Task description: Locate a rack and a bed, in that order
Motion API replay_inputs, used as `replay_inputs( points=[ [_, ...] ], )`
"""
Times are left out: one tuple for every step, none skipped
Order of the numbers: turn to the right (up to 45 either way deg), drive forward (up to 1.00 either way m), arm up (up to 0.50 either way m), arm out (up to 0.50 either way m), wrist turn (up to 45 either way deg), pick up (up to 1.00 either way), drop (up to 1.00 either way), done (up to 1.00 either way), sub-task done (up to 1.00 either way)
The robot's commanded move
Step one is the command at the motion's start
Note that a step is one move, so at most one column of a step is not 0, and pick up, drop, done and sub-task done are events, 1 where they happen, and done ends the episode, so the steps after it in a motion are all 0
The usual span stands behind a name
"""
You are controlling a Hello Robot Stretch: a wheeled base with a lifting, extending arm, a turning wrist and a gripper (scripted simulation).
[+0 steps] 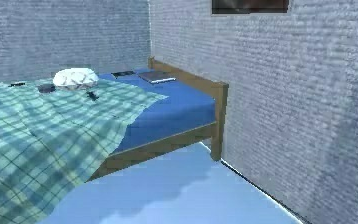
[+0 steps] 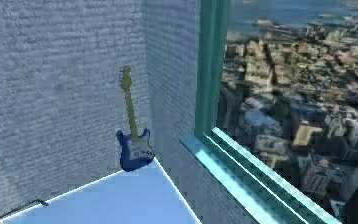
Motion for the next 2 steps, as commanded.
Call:
replay_inputs(
  points=[
    [-39.0, 0.0, 0.0, 0.0, 0.0, 0.0, 0.0, 0.0, 0.0],
    [0.0, 0.6, 0.0, 0.0, 0.0, 0.0, 0.0, 0.0, 0.0]
  ],
)
